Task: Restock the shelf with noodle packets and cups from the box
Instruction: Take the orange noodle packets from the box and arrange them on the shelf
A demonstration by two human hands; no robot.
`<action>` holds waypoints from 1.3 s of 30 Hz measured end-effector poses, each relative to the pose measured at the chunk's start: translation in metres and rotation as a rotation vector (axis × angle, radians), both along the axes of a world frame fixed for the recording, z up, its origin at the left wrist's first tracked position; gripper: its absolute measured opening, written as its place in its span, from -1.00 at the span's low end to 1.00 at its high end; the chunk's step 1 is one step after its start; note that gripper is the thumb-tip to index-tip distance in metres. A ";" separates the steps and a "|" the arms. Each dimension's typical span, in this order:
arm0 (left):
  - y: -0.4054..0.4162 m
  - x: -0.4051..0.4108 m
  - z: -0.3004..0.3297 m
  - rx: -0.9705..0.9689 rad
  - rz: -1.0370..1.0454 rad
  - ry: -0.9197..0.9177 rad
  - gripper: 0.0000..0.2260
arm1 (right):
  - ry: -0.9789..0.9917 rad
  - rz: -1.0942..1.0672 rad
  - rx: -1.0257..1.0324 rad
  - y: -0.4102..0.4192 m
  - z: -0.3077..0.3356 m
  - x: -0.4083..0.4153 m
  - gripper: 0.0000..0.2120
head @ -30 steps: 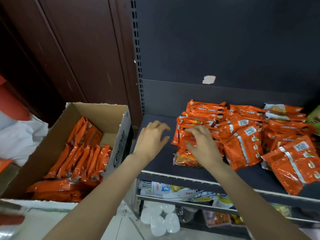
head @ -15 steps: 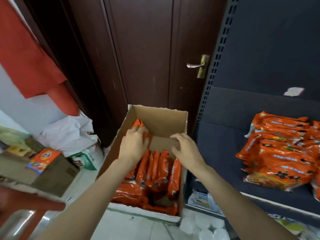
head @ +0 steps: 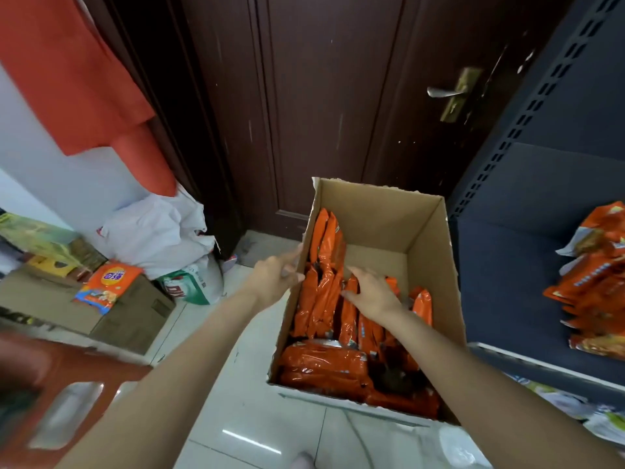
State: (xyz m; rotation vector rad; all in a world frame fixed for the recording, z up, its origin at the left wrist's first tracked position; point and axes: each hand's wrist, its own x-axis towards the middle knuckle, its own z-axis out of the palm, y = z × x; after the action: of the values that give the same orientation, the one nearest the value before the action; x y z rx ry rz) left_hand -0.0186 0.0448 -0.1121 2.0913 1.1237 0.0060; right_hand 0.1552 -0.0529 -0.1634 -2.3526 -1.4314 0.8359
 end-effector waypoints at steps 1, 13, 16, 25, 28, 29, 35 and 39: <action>0.001 0.000 0.000 -0.003 -0.008 -0.010 -0.47 | -0.006 -0.007 -0.013 0.004 -0.004 -0.001 -0.42; 0.009 -0.004 -0.009 -0.017 -0.029 -0.093 -0.47 | -0.245 -0.208 -0.060 0.058 -0.030 -0.020 -0.86; 0.011 -0.005 -0.011 -0.007 -0.025 -0.091 -0.47 | -0.255 -0.220 0.025 0.054 -0.024 -0.020 -0.87; 0.007 0.011 0.005 0.210 0.024 -0.192 -0.59 | 0.007 -0.243 0.406 0.021 0.058 0.006 -0.96; 0.006 0.033 0.025 0.281 -0.087 -0.290 -0.58 | 0.021 -0.186 0.497 0.007 0.091 0.017 -0.90; 0.006 0.041 0.035 0.312 -0.141 -0.310 -0.56 | 0.030 -0.166 0.518 0.002 0.101 0.021 -0.90; -0.009 0.092 0.088 0.324 -0.467 -0.345 -0.44 | 0.094 -0.099 0.624 -0.049 0.158 0.055 -0.86; -0.050 0.129 0.120 0.293 -0.556 -0.412 -0.65 | 0.084 -0.131 0.719 -0.100 0.185 0.081 -0.82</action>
State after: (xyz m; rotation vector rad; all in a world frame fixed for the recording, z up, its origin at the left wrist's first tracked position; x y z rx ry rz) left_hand 0.1102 -0.0056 0.0077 2.4491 0.2914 0.3355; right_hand 0.2367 -0.1528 0.0214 -1.8068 -1.2486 0.2981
